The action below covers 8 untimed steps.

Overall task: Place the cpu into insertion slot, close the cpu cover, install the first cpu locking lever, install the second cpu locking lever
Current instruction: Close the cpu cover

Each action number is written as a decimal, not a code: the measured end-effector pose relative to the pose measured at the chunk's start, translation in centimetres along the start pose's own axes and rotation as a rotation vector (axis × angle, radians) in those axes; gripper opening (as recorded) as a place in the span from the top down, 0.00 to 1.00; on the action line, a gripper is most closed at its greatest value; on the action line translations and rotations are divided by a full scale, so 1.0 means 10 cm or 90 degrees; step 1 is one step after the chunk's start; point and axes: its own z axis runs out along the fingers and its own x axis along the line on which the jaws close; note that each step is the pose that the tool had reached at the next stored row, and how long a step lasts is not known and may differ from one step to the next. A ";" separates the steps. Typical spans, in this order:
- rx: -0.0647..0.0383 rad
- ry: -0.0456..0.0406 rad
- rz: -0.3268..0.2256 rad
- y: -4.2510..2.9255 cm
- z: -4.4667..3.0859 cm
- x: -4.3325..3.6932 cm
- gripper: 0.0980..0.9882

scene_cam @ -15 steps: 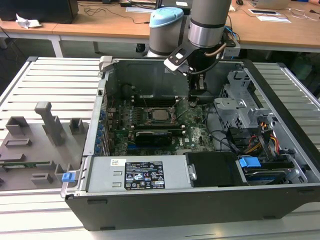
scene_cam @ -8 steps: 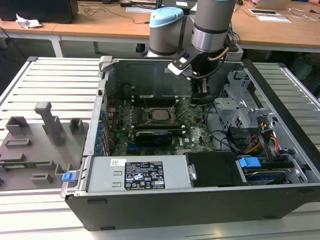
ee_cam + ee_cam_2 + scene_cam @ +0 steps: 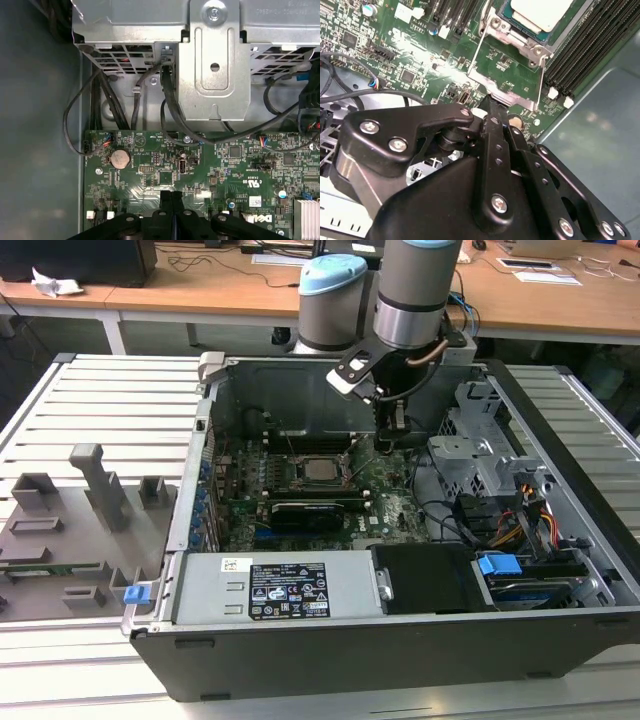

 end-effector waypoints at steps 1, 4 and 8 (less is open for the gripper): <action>0.000 -0.0001 0.000 0.000 0.001 0.000 0.99; 0.000 -0.0001 0.000 -0.014 0.001 0.000 0.99; 0.000 0.0000 0.000 -0.049 0.000 -0.001 0.99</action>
